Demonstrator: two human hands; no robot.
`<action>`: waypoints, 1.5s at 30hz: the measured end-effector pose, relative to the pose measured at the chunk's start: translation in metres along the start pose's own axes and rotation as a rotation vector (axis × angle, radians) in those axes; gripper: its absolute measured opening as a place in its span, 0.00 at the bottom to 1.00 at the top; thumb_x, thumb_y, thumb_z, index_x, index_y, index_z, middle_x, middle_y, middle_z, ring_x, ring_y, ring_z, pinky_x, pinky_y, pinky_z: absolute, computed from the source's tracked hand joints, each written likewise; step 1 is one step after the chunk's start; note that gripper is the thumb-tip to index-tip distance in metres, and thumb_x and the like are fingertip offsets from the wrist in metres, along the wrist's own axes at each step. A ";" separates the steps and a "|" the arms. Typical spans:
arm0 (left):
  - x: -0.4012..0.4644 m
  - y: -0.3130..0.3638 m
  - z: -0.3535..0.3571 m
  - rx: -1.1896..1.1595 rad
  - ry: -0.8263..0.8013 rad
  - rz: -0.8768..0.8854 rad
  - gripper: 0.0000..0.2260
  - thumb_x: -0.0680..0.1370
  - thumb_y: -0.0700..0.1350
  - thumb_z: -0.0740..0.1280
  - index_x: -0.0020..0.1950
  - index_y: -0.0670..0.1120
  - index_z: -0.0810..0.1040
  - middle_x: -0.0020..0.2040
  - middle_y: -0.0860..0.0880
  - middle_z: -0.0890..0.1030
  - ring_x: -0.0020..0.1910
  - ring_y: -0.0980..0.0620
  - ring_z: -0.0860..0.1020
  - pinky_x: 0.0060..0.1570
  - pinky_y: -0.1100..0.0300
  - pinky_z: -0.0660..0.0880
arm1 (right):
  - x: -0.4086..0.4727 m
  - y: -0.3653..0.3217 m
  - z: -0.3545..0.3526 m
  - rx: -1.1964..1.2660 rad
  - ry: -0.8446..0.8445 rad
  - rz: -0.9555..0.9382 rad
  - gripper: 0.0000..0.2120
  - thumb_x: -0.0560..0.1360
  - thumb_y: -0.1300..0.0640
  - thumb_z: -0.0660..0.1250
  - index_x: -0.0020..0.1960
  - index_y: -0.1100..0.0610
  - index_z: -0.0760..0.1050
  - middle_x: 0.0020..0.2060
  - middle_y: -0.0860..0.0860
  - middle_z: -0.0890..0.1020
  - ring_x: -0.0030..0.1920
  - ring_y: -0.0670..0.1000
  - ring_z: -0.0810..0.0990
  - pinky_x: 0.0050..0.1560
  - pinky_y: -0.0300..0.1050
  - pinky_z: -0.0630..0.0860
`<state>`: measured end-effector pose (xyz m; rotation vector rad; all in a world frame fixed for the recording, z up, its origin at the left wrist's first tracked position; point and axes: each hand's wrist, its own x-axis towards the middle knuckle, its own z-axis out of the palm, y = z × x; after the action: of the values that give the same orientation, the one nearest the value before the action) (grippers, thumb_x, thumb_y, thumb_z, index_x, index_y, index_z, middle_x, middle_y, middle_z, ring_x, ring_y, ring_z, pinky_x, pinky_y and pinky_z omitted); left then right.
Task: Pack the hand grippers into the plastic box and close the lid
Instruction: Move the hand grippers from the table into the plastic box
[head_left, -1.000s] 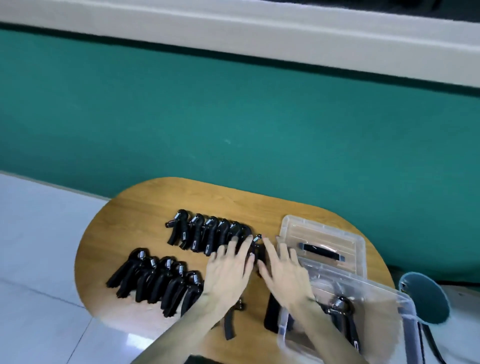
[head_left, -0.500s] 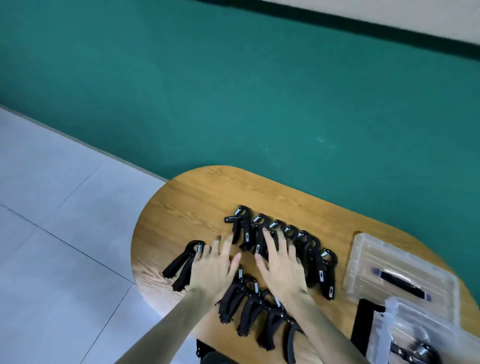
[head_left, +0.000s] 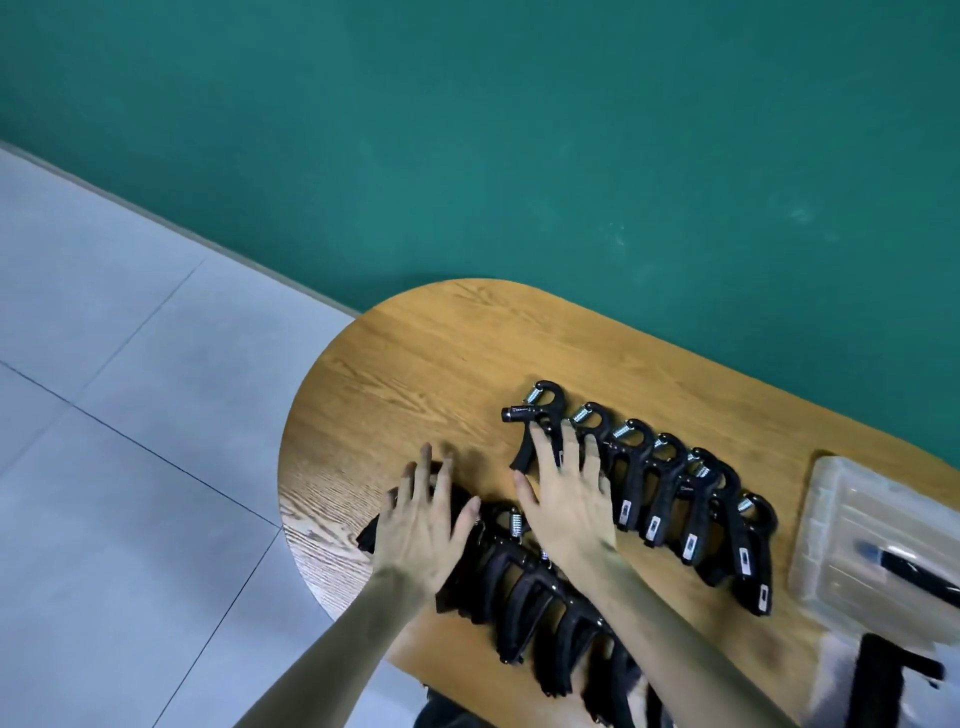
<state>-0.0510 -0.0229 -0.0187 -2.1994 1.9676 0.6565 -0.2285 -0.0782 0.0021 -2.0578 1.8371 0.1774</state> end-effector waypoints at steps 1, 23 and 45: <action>0.004 -0.008 0.007 -0.014 -0.005 0.005 0.32 0.82 0.67 0.42 0.82 0.52 0.44 0.82 0.45 0.45 0.79 0.43 0.54 0.74 0.44 0.57 | 0.009 -0.003 0.007 -0.008 0.000 -0.001 0.31 0.81 0.39 0.49 0.80 0.45 0.43 0.81 0.55 0.49 0.79 0.64 0.49 0.72 0.63 0.65; 0.009 -0.059 0.059 -0.038 -0.035 0.166 0.32 0.85 0.53 0.50 0.78 0.55 0.30 0.78 0.47 0.27 0.68 0.44 0.64 0.66 0.48 0.64 | 0.086 -0.020 0.056 -0.208 0.039 0.083 0.42 0.76 0.52 0.69 0.81 0.49 0.48 0.80 0.59 0.45 0.67 0.67 0.68 0.65 0.61 0.69; -0.003 0.027 -0.004 0.023 0.201 0.042 0.34 0.82 0.52 0.56 0.81 0.49 0.40 0.81 0.38 0.47 0.58 0.44 0.68 0.58 0.49 0.68 | -0.005 0.043 -0.016 -0.093 0.214 -0.050 0.36 0.74 0.57 0.67 0.79 0.49 0.60 0.81 0.56 0.51 0.57 0.64 0.71 0.50 0.59 0.75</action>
<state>-0.0767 -0.0259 -0.0089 -2.2967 2.1086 0.4298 -0.2732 -0.0830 0.0104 -2.2612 1.9305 0.0300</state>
